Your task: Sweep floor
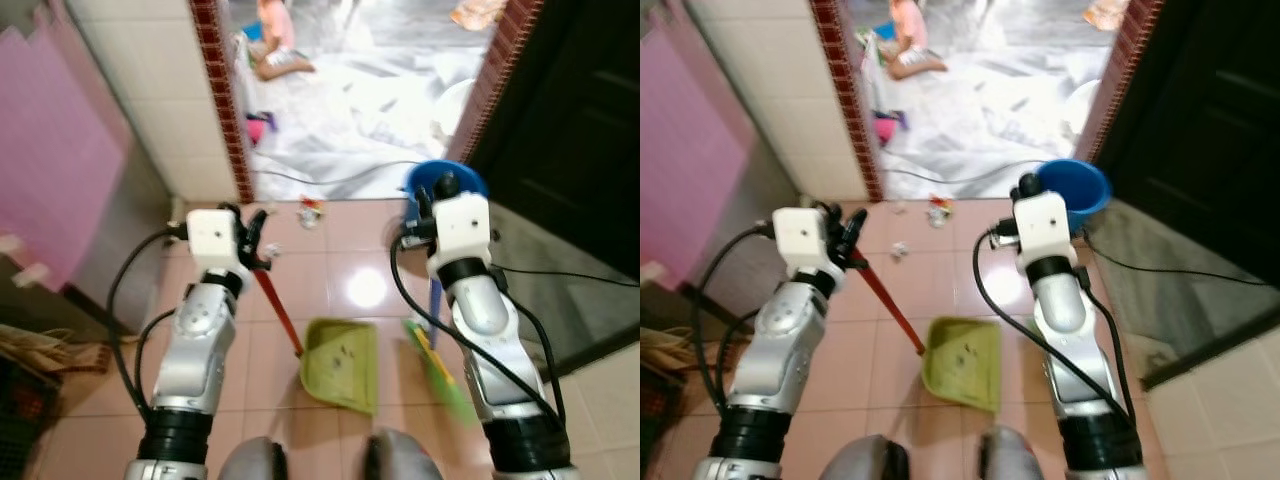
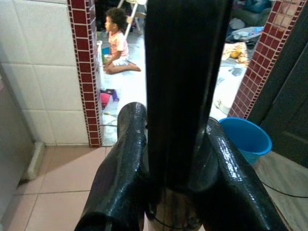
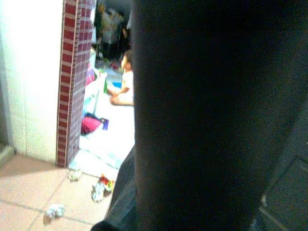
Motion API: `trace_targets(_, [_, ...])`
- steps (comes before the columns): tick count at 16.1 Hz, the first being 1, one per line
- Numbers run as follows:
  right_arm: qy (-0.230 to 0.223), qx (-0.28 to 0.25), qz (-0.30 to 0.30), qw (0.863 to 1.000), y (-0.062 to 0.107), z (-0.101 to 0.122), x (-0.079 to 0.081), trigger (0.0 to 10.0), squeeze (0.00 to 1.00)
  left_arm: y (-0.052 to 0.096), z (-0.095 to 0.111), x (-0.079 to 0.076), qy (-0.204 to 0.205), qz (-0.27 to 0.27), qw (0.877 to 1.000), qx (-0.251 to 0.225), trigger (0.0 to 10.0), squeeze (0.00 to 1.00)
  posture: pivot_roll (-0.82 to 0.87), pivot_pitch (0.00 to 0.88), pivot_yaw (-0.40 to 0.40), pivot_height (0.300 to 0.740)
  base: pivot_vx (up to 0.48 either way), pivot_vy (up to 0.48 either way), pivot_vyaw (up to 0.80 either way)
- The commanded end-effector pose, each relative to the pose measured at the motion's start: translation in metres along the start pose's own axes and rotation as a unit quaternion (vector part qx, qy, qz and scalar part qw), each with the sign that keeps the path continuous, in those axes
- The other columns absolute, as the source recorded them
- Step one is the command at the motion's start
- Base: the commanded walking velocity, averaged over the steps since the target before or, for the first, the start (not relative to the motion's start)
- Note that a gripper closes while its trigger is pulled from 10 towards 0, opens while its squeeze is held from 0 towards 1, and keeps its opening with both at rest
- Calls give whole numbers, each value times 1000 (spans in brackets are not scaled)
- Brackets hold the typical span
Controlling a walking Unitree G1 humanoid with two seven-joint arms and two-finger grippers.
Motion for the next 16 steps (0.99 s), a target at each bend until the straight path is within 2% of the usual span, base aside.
trace_targets(1, [0,-29,-6,1000,-3,12,-3,10000,0,-1,2,1,-5,4,1000,-5,10000,0,-74,71,75,740,0,0,0])
trace_targets(2, [2,-37,-6,999,-4,15,-3,10000,0,-1,2,1,-19,9,1000,-8,10000,0,-74,71,75,740,0,0,0])
trace_targets(6, [11,-60,-15,998,-9,27,-6,10000,0,-3,5,4,-10,15,1000,-11,10000,0,-77,77,69,740,0,0,0])
trace_targets(10, [23,-73,-23,997,-13,32,-12,10000,0,-4,5,15,-28,30,999,-9,10000,0,-85,81,68,740,0,0,0])
trace_targets(16, [32,-73,-17,997,-12,31,-8,10000,0,-3,7,13,-14,26,999,-20,10000,0,-86,80,67,740,407,0,0])
Point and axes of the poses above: a point about 5 cm out from each wrist's last joint towards the gripper, its own y axis pointing back from the gripper into the wrist, its own z axis along the axis of the wrist's last joint, x = y × z, the point moved 3 cm from there along -y, pointing out of the wrist towards the gripper, and after that the axes turned 3 degrees about y, right-handed, at the moved point
